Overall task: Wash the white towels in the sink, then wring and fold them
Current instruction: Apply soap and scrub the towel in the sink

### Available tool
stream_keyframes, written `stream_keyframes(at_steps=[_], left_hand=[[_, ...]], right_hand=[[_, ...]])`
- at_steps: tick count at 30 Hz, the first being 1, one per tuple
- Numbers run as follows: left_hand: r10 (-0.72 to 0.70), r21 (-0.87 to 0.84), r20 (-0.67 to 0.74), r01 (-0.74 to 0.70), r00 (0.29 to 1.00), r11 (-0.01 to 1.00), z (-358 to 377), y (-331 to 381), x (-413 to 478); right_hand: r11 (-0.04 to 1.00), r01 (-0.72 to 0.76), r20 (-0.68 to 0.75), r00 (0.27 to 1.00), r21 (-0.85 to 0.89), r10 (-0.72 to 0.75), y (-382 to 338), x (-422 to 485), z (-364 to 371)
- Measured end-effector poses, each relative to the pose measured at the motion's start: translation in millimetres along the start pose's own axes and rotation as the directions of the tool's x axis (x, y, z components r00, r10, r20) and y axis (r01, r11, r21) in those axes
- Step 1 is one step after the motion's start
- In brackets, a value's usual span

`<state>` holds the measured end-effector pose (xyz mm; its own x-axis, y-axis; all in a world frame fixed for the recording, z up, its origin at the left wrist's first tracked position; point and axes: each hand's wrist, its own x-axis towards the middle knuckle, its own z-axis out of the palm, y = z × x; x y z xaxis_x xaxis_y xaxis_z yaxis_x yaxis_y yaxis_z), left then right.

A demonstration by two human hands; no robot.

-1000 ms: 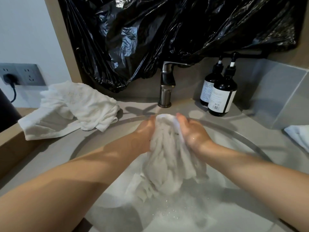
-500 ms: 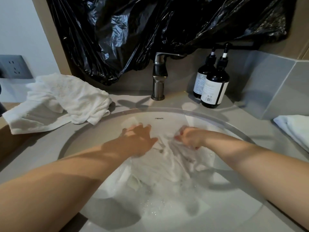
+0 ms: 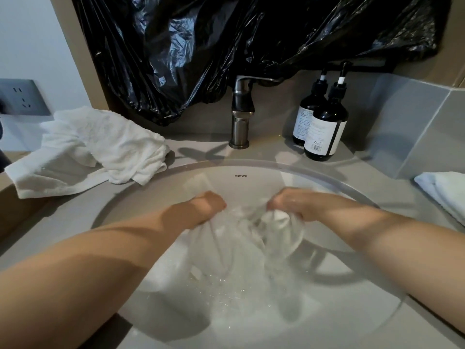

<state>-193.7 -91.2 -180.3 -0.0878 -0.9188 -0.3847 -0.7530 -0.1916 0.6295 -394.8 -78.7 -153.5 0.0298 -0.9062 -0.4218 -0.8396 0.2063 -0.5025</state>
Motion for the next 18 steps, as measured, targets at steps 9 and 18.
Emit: stream_keyframes(at_steps=[9,18], left_hand=[[0.062,-0.828,0.184,0.121,0.981,0.548,6,34,-25],[-0.052,0.391,0.215,-0.037,0.975,0.92,-31,3,-16]], right_hand=[[0.864,0.459,-0.48,0.817,0.205,-0.32,-54,-39,42],[0.646,0.028,-0.035,0.996,-0.763,-0.084,-22,-23,8]])
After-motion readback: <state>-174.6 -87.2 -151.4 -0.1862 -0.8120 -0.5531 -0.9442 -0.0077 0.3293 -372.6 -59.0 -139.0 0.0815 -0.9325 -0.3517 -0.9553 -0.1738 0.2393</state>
